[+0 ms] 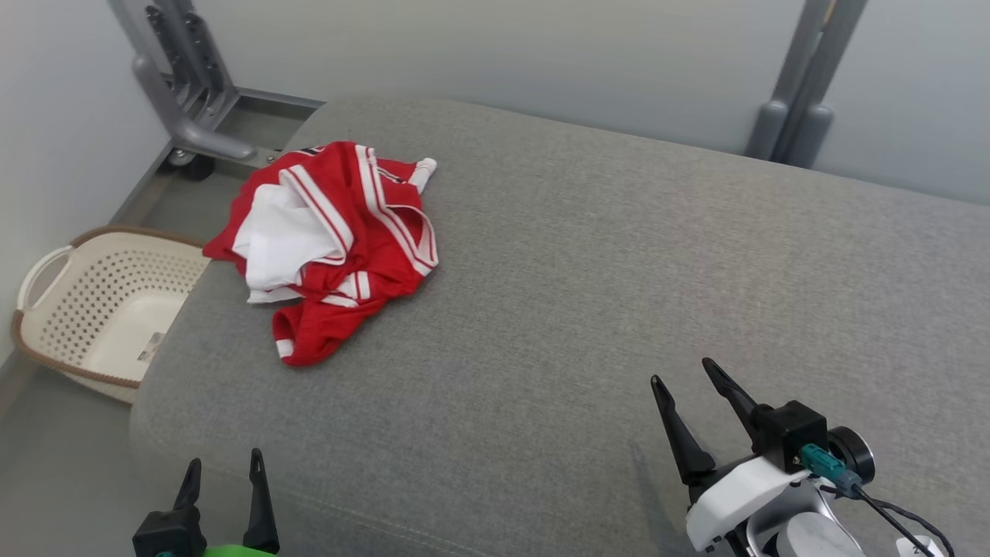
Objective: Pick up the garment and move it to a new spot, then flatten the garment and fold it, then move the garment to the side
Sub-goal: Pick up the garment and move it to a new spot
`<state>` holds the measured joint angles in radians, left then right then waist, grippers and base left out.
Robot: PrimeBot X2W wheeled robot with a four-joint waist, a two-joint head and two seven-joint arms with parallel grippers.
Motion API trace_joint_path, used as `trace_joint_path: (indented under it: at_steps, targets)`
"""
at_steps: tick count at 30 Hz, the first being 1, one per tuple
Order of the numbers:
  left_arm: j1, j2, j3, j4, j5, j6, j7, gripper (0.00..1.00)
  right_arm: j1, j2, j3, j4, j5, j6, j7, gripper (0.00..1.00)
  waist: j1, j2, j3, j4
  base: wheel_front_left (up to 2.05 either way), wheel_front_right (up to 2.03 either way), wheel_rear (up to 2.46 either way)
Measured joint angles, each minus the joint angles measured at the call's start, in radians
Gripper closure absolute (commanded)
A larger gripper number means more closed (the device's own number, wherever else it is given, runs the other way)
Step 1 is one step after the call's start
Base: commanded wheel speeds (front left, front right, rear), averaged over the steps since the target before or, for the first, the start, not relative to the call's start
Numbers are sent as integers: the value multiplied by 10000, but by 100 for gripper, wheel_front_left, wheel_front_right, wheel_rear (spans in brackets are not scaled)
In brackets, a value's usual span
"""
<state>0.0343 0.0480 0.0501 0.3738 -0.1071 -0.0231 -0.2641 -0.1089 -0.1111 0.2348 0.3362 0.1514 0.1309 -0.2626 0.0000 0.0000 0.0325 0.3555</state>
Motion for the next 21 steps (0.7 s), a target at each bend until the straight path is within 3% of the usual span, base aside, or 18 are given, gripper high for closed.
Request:
trace_joint_path:
  at_steps: [6,11,16,21]
  targets:
    - [67,8,174,2,-228,-316,0,0,-147,-52,232,13,102,0,0,0,0,0,184,930,0,0,0]
    - [-756,98,209,343,-481,-832,0,0,-231,-378,150,27,127,0,0,0,0,0,535,1049,0,0,0]
    - [-2674,1097,-104,995,-851,-1037,2,0,-252,-780,44,0,128,0,0,0,0,0,934,777,0,0,0]
    - [-4615,2416,-1822,1599,-2184,-1058,105,0,-560,-1089,136,-75,142,0,0,0,1,0,1492,285,0,0,0]
